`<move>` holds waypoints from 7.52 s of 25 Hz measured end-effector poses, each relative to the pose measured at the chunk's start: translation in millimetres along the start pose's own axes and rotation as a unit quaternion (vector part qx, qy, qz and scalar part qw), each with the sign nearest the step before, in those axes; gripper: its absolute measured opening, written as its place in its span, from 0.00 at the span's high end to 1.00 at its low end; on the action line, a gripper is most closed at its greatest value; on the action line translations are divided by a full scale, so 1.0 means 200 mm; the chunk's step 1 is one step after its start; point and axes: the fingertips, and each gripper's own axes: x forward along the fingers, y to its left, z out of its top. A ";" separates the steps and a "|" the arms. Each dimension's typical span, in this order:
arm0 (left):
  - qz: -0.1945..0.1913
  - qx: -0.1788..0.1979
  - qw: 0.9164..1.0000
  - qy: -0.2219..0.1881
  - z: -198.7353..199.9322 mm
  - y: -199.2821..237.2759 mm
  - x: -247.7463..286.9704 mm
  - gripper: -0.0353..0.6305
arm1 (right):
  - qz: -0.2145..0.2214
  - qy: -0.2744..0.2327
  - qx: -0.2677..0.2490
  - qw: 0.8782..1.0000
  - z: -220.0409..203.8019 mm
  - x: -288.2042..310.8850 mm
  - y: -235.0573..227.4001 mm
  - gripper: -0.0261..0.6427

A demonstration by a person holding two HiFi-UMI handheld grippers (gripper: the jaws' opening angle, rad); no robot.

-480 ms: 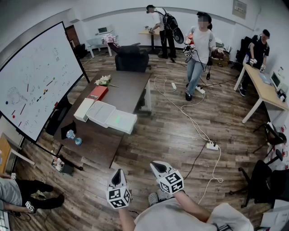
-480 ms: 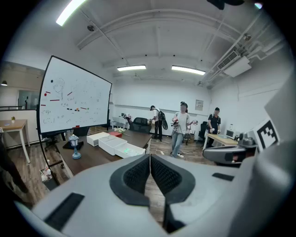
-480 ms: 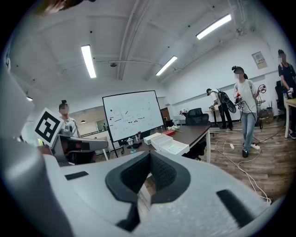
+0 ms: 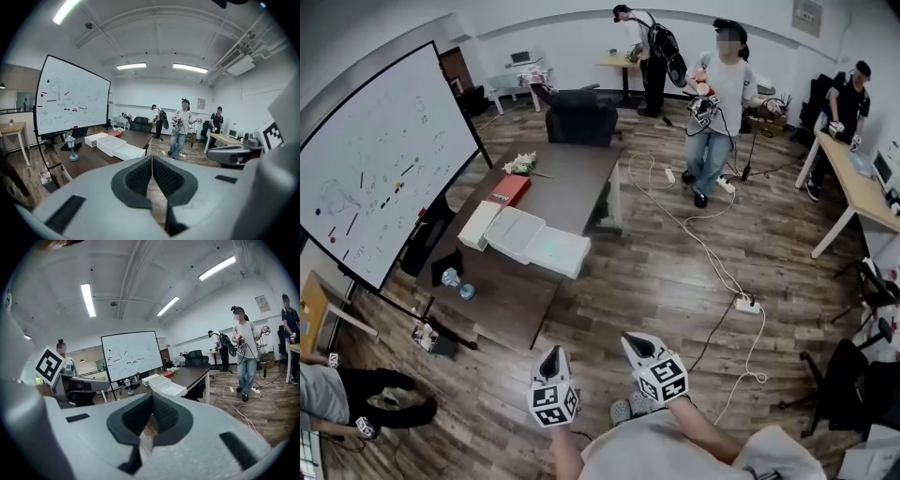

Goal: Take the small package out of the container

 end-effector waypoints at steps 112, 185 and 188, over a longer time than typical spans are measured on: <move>0.293 -0.209 0.933 0.031 0.15 1.25 1.41 0.62 | 0.256 0.395 -0.187 0.862 -0.42 2.80 -0.74 0.42; 0.322 -0.213 0.922 0.000 0.17 1.17 1.40 0.68 | 0.296 0.272 -0.125 0.907 -0.06 2.83 -0.54 0.44; 0.322 -0.216 0.922 -0.003 0.17 1.19 1.41 0.68 | 0.298 0.265 -0.145 0.906 -0.05 2.82 -0.55 0.44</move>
